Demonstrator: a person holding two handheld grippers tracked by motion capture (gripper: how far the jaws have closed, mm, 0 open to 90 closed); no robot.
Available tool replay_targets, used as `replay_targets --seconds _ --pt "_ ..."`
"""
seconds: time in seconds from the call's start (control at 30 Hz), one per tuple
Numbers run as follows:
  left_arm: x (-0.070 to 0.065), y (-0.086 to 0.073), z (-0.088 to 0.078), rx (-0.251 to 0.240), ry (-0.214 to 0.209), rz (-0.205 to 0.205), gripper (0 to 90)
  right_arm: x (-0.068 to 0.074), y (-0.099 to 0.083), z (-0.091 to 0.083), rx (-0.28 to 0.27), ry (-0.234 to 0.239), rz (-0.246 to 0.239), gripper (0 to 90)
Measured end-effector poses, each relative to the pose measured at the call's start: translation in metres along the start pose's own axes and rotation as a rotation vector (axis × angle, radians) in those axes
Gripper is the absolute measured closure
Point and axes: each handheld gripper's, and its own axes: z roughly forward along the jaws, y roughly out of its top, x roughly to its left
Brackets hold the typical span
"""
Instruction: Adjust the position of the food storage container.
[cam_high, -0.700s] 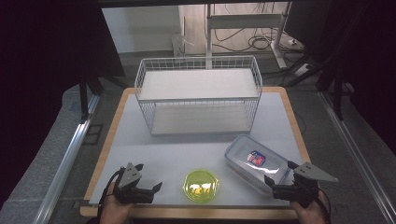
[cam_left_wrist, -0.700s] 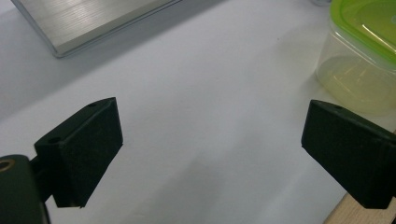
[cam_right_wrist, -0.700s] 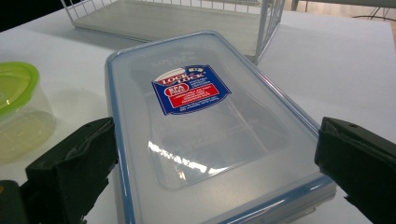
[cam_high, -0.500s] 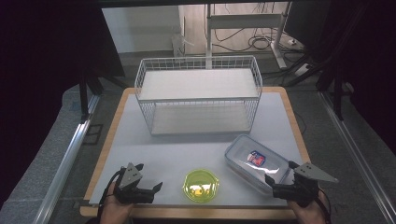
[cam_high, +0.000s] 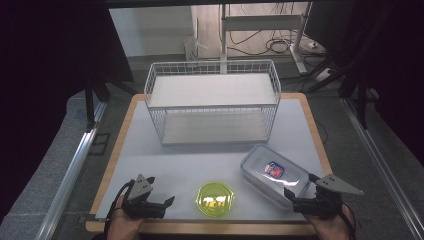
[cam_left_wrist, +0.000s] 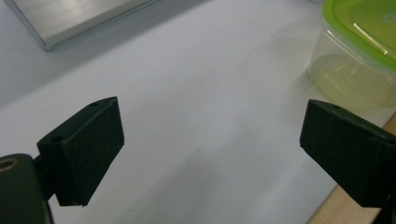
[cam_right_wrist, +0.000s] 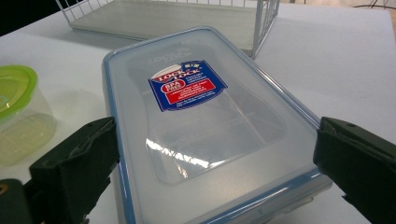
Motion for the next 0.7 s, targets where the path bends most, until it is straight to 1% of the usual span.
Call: replay_targets --seconds 0.07,0.1,0.17,0.2,0.23,0.27,0.3,0.33,0.37,0.4,0.47,0.5,0.53,0.57,0.6,0.63,0.67,0.7 --pt "0.002 0.001 -0.002 -0.012 -0.048 -0.034 6.2 0.000 0.000 -0.001 0.000 -0.007 -0.005 2.2" --pt "0.002 0.001 -0.003 -0.017 -0.055 -0.041 7.2 0.000 0.000 -0.001 -0.004 -0.009 -0.009 3.0" --pt "-0.001 0.004 -0.006 -0.027 -0.056 -0.026 14.0 0.000 0.002 -0.002 -0.016 -0.010 -0.003 5.4" --pt "-0.001 0.004 -0.006 -0.027 -0.056 -0.026 16.3 0.000 0.002 -0.002 -0.016 -0.010 -0.003 5.4" --pt "-0.004 0.006 -0.007 -0.036 -0.061 -0.014 16.3 0.000 0.002 -0.002 -0.017 -0.012 -0.001 6.1" --pt "-0.009 0.009 -0.010 -0.052 -0.076 0.007 24.8 0.000 0.002 -0.003 -0.018 -0.011 0.004 7.5" --pt "-0.009 0.009 -0.010 -0.052 -0.076 0.007 27.5 0.000 0.002 -0.003 -0.017 -0.010 0.002 7.9" --pt "-0.012 0.011 -0.010 -0.059 -0.084 0.018 27.5 0.000 0.002 -0.003 -0.017 -0.010 0.002 7.9" --pt "-0.016 0.015 -0.011 -0.072 -0.105 0.032 32.1 0.000 0.002 -0.003 -0.016 -0.010 -0.001 8.4" --pt "-0.019 0.017 -0.011 -0.081 -0.115 0.040 38.6 0.001 0.002 -0.003 -0.011 -0.010 -0.008 8.8" --pt "-0.027 0.023 -0.011 -0.090 -0.133 0.066 48.6 0.002 0.002 -0.002 -0.004 -0.012 -0.019 8.9" --pt "-0.032 0.026 -0.010 -0.086 -0.149 0.078 53.2 0.002 0.002 -0.001 0.001 -0.014 -0.025 8.9" --pt "-0.037 0.029 -0.008 -0.077 -0.156 0.089 58.1 0.002 0.002 -0.001 0.007 -0.017 -0.035 8.9" --pt "-0.040 0.030 -0.006 -0.071 -0.158 0.097 65.9 0.003 0.002 -0.001 0.013 -0.019 -0.048 8.9" --pt "-0.043 0.033 -0.005 -0.069 -0.172 0.104 71.1 0.003 0.002 0.000 0.012 -0.018 -0.048 8.9" --pt "-0.046 0.036 -0.003 -0.076 -0.194 0.102 71.1 0.003 0.002 0.000 0.012 -0.018 -0.048 8.9" --pt "-0.049 0.039 -0.002 -0.081 -0.219 0.101 77.0 0.003 0.002 -0.001 0.012 -0.019 -0.049 8.9" --pt "-0.056 0.044 0.002 -0.081 -0.246 0.104 85.7 0.003 0.002 -0.001 0.009 -0.022 -0.049 8.9"
